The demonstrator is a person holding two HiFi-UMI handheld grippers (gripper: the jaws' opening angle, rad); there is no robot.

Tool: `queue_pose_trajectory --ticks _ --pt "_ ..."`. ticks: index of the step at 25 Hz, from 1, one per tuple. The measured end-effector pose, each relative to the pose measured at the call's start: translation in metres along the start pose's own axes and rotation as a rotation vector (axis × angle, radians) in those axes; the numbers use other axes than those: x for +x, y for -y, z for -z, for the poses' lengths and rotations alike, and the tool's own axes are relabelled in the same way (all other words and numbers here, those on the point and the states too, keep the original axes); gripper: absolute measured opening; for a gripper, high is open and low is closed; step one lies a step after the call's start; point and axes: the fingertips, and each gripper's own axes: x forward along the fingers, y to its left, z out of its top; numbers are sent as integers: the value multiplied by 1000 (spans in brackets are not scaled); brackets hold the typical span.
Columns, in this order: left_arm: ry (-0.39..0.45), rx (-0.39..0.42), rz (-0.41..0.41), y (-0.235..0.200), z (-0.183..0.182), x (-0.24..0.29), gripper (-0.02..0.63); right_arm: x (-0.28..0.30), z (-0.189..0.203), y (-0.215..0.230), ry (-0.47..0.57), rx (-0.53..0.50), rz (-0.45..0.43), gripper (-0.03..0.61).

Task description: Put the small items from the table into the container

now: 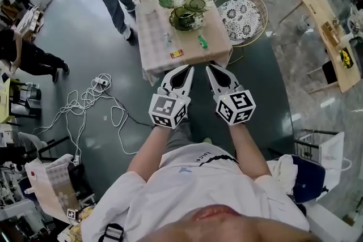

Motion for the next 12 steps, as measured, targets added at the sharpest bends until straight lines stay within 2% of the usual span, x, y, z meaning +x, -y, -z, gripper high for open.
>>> queue_pose_trajectory --ticks 7,12 --pt "-14 22 64 -72 1 50 6 86 -8 20 -14 8 51 15" --pt "-29 15 108 -115 5 83 6 130 -13 45 -22 17 120 17"
